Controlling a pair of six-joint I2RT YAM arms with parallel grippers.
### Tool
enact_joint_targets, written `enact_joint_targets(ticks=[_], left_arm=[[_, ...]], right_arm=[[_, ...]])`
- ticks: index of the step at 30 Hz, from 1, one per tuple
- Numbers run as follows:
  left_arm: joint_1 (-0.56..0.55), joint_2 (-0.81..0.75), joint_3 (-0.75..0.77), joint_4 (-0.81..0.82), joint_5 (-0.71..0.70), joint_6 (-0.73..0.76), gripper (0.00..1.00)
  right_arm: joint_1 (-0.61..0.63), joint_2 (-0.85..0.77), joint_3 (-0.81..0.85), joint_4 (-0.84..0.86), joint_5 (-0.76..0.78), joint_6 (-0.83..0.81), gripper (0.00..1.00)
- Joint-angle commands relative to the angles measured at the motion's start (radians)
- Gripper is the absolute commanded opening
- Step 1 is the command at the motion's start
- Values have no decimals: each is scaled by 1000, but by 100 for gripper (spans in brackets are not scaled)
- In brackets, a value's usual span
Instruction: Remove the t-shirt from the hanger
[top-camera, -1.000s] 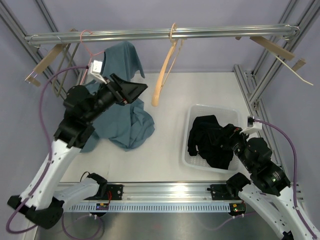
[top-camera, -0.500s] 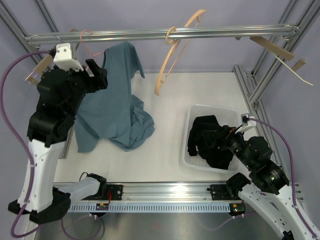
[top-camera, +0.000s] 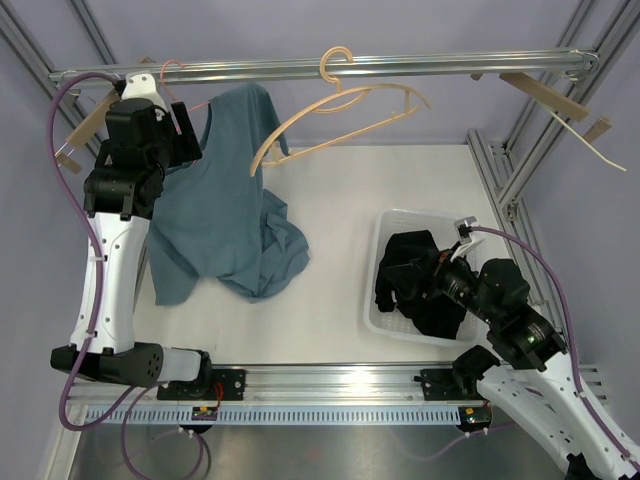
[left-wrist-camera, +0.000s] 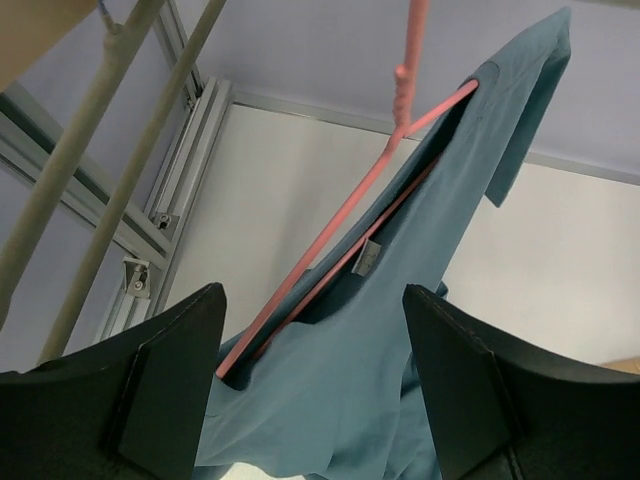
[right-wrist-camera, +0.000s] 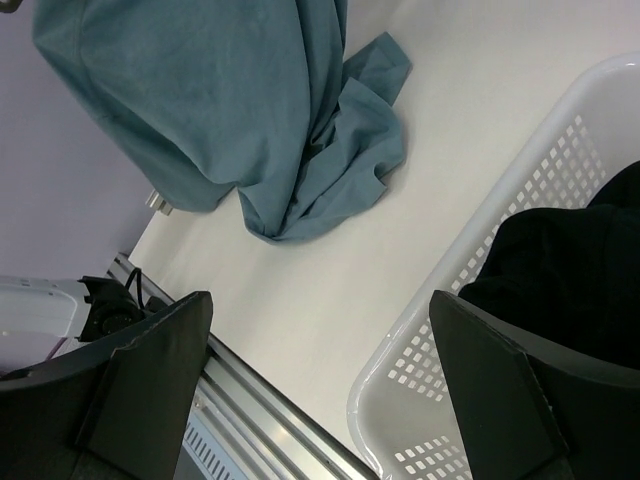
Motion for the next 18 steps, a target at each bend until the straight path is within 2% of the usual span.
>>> enact_joint_targets(ticks=[1, 5, 13, 18], left_arm=[[3, -8, 28, 70, 1, 26, 73], [7, -14, -6, 102, 12, 42, 69], [22, 9, -38, 135, 0, 43, 68], [30, 23, -50, 150, 29, 33, 50]], right_arm=[[-2, 16, 44, 45, -67, -34, 99], [-2, 31, 41, 60, -75, -28, 99], [-2, 25, 40, 65, -90, -16, 98], [-4, 33, 41, 59, -93, -24, 98]])
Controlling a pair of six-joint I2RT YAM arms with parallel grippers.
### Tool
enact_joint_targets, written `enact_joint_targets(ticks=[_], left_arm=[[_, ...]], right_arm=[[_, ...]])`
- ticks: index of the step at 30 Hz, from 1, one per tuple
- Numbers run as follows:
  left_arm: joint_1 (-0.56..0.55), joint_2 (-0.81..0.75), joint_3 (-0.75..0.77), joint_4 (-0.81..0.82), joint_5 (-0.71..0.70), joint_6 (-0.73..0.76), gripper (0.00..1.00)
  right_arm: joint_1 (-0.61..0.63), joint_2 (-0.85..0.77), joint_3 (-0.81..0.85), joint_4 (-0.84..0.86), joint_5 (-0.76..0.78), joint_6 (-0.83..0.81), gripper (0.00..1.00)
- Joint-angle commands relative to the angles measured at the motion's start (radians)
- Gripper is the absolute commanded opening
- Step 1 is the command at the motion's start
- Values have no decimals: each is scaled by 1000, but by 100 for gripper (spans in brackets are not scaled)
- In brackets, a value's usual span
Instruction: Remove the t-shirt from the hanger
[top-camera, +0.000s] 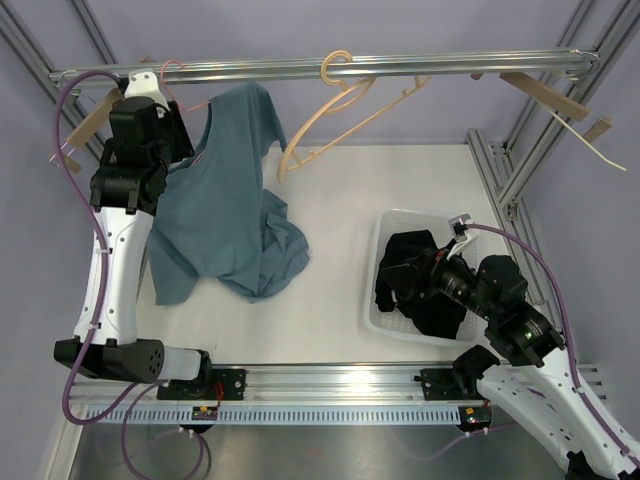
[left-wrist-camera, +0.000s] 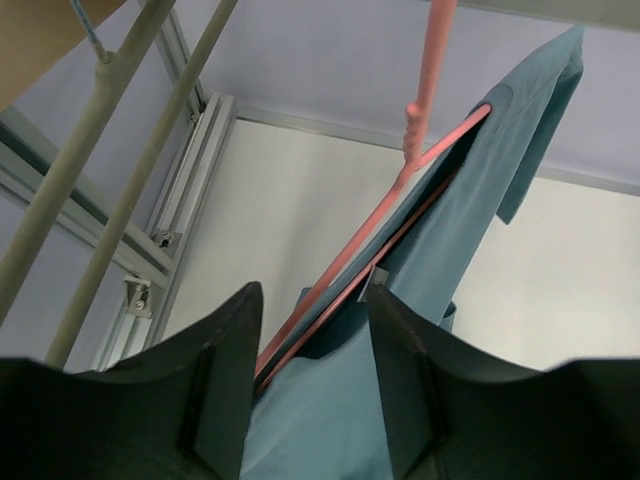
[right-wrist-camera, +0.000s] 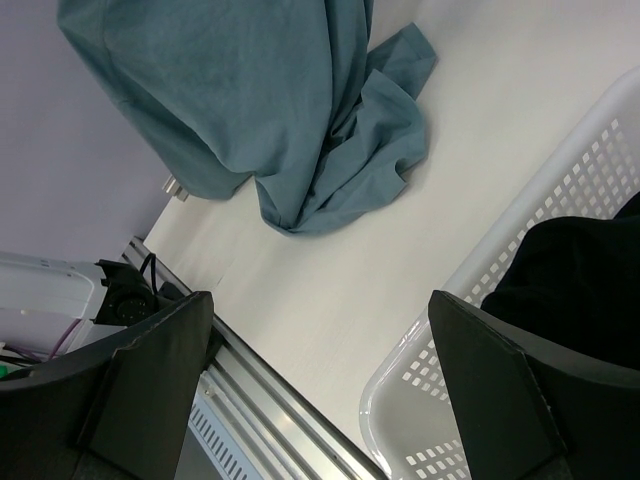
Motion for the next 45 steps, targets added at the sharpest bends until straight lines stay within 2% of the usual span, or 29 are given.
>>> enact_joint_targets(ticks=[1, 3, 8, 10, 13, 16, 19, 21, 26, 34, 41, 45], left_arm=[[9, 1, -24, 82, 50, -4, 46], [9, -19, -56, 106, 62, -8, 44], [9, -29, -114, 142, 41, -1, 45], [9, -28, -114, 146, 58, -5, 36], [9, -46, -126, 167, 88, -27, 17], [9, -71, -163, 194, 105, -47, 8], [9, -106, -186, 207, 115, -57, 7], [9, -128, -183, 211, 118, -62, 0], [9, -141, -159, 223, 150, -74, 0], [9, -135, -70, 241, 242, -77, 0], [9, -177, -93, 303, 328, -93, 0], [9, -282, -232, 313, 339, -163, 0]], right_arm=[[-4, 6, 34, 32, -29, -16, 98], [-2, 9, 32, 36, -29, -10, 98], [-4, 13, 28, 45, -34, 2, 97], [-2, 19, 31, 48, -37, 4, 97], [-2, 27, 32, 55, -38, 7, 97], [-4, 38, 34, 62, -44, 13, 96], [-1, 50, 34, 71, -52, 18, 96], [2, 58, 37, 78, -55, 19, 96], [41, 84, 54, 88, -21, 18, 95], [235, 170, 98, 120, 126, 1, 95], [320, 239, 104, 185, 190, 7, 95], [370, 278, 117, 222, 221, 4, 95]])
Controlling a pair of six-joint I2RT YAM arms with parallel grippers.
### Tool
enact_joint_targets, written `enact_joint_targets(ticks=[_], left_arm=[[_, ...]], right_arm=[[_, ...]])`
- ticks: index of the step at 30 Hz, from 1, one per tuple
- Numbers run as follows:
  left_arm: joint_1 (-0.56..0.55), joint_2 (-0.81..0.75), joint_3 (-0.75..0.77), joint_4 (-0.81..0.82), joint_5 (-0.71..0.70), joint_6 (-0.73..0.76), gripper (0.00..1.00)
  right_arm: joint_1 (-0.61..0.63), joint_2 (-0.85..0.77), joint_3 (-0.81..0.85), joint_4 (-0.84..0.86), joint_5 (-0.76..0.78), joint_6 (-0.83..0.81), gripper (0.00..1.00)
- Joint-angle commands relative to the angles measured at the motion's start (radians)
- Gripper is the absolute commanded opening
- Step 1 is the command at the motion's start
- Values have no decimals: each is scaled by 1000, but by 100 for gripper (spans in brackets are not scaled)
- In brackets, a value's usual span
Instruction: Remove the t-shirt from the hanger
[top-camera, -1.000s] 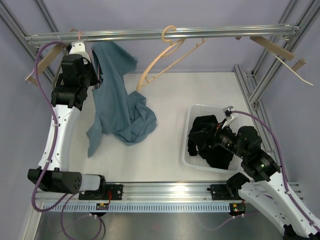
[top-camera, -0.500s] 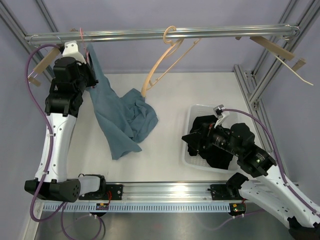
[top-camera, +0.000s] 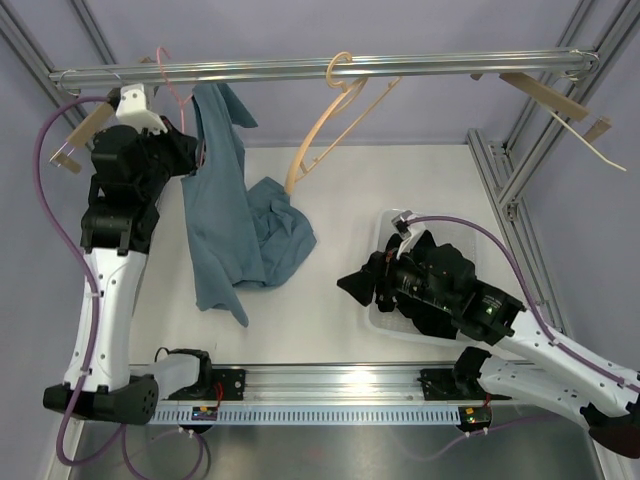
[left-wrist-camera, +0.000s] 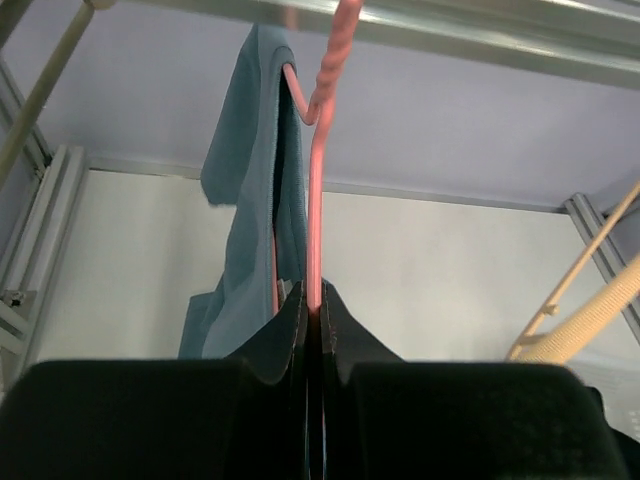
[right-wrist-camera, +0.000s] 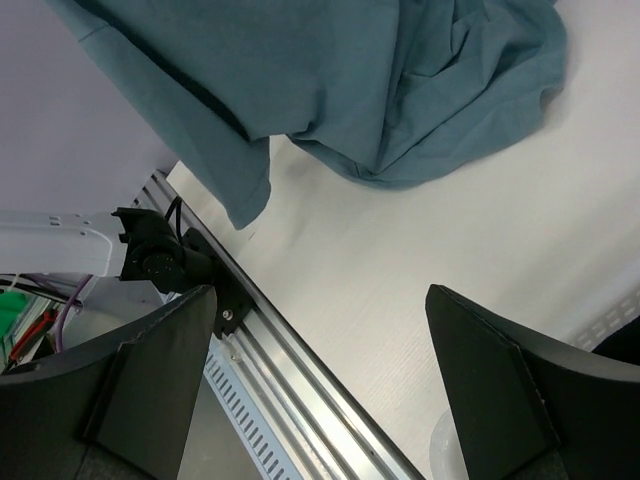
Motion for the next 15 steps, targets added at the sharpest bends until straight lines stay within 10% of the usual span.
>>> enact_joint_targets(ticks=[1, 15], left_arm=[[5, -146, -96, 133, 49, -75, 0], [2, -595, -344, 144, 251, -401, 0]], right_arm=[[49, 25, 54, 88, 57, -9, 96], [563, 299, 286, 199, 417, -108, 99]])
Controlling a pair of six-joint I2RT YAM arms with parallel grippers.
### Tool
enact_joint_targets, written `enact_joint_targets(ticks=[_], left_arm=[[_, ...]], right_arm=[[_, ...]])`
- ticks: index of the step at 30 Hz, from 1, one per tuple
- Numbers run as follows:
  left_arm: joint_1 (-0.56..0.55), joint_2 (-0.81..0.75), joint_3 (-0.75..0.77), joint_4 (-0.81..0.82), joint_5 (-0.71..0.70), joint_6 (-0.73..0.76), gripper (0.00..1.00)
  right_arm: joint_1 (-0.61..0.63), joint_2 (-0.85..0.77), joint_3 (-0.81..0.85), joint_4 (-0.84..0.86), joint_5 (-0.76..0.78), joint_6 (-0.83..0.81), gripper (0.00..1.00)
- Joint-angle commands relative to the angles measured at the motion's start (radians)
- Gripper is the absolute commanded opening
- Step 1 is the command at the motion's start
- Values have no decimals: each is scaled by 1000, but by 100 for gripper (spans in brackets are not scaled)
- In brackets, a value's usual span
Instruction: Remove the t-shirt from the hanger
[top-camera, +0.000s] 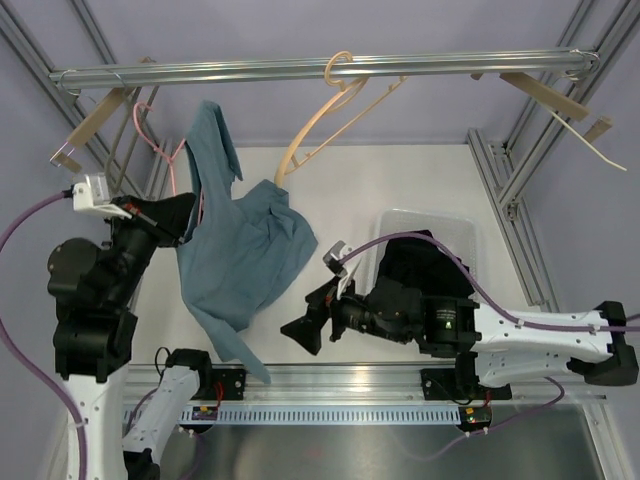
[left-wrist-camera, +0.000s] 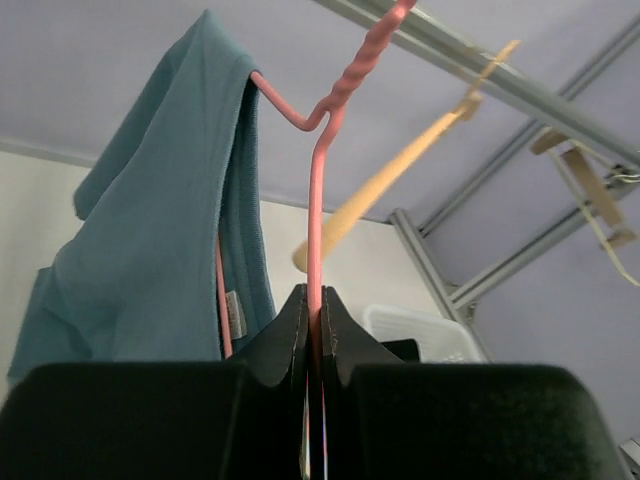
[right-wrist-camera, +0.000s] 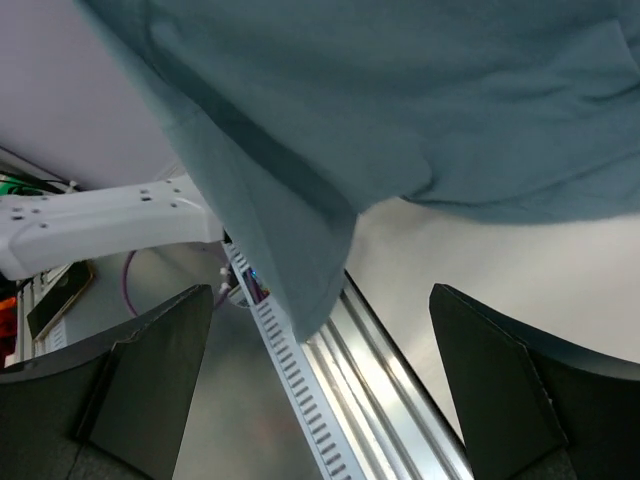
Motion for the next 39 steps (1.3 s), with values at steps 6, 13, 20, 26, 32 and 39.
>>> enact_joint_targets(ticks=[6, 13, 20, 26, 32, 39], left_arm=[[4, -176, 31, 105, 96, -209, 0], [13, -224, 37, 105, 66, -270, 0], [20, -236, 43, 108, 69, -313, 0], [20, -252, 0, 111, 64, -327, 0], [19, -258, 3, 111, 64, -323, 0], [19, -238, -21, 173, 75, -304, 0]], right_arm=[[277, 259, 318, 100, 228, -159, 100], [343, 452, 572, 40, 211, -158, 100], [347, 622, 741, -6, 375, -165, 99], [360, 698, 839, -73, 477, -141, 98], [364, 712, 797, -29, 581, -141, 62], [490, 591, 697, -30, 442, -173, 0]])
